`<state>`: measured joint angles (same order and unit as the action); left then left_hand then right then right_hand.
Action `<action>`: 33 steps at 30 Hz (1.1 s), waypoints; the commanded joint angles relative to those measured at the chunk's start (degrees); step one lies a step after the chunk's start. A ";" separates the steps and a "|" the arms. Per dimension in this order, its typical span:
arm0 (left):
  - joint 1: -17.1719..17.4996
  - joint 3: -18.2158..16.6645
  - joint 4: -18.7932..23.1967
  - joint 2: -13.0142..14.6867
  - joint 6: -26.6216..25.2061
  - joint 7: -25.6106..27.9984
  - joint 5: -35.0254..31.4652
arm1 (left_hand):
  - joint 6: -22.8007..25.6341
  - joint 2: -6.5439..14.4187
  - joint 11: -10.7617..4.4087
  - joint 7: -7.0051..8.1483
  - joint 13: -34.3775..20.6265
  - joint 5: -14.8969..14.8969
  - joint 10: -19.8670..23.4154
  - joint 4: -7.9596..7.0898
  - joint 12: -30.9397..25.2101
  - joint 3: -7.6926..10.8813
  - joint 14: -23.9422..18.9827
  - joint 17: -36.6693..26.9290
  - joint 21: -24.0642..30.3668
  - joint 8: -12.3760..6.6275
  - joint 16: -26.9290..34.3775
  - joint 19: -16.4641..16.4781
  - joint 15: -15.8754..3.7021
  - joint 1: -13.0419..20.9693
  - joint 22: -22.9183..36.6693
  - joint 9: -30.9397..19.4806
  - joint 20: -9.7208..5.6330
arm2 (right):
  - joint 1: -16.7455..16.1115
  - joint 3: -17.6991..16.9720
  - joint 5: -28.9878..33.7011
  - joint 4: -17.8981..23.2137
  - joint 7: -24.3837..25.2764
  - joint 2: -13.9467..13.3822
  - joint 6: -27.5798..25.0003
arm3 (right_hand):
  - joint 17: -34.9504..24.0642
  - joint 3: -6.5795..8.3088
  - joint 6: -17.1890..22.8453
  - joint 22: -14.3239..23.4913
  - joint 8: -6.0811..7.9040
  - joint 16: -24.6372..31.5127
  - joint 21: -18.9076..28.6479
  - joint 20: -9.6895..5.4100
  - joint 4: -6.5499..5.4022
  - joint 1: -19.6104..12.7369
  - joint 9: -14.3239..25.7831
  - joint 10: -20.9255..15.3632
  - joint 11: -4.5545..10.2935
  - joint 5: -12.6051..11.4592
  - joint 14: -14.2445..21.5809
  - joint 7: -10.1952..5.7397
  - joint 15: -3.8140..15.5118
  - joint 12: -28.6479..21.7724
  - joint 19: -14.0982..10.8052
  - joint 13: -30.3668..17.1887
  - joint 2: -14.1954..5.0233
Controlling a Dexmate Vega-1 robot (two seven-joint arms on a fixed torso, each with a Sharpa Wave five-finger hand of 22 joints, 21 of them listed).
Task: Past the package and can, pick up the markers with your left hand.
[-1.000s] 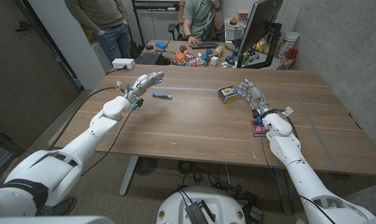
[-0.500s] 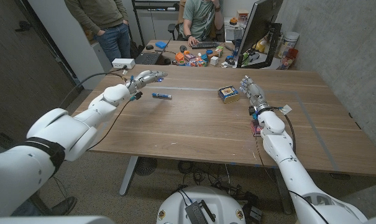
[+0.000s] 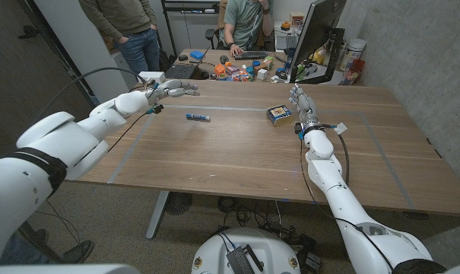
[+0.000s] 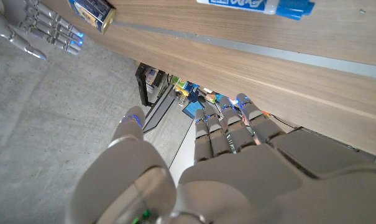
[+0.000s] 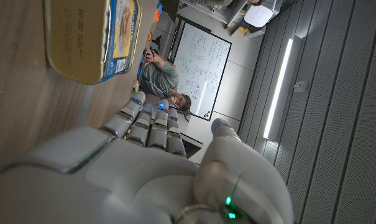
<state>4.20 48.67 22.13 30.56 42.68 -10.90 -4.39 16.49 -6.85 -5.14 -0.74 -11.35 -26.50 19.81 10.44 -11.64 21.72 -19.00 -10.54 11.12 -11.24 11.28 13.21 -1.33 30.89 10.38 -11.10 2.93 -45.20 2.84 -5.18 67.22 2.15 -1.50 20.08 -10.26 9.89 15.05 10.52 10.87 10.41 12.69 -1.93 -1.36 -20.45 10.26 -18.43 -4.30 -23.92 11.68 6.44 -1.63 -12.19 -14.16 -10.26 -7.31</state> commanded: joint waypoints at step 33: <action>1.41 3.41 40.50 19.04 -17.81 -3.41 -41.64 | 2.01 -3.25 4.19 0.70 -3.13 -1.33 -5.54 -0.44 -0.33 0.02 6.35 -0.75 -0.48 -0.64 -0.77 -5.58 3.54 10.52 0.07 -0.22 1.45 | 2.83 -0.31 2.32 -2.54 4.12 2.03 5.85 | -0.31 -1.44 0.93 0.19 0.29 0.41 -0.61 0.77 -0.60 1.71 0.28 -0.79 0.33 -0.05 1.01 -0.35 -0.32 -0.24 1.32 -0.35 1.18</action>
<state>3.84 52.48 55.91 47.60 30.89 -12.29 -39.31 19.02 -10.10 -1.06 0.02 -14.26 -27.57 14.69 10.08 -12.07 21.86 -13.15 -11.08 10.80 -12.14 10.50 7.90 2.07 40.62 10.40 -11.07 4.19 -43.19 2.64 -2.82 65.95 6.17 0.42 24.55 -10.25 8.70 15.46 10.52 10.87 10.41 12.29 -1.13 -1.92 -19.40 10.26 -18.73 -3.99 -23.92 12.09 6.03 -2.04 -12.19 -12.91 -10.55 -6.25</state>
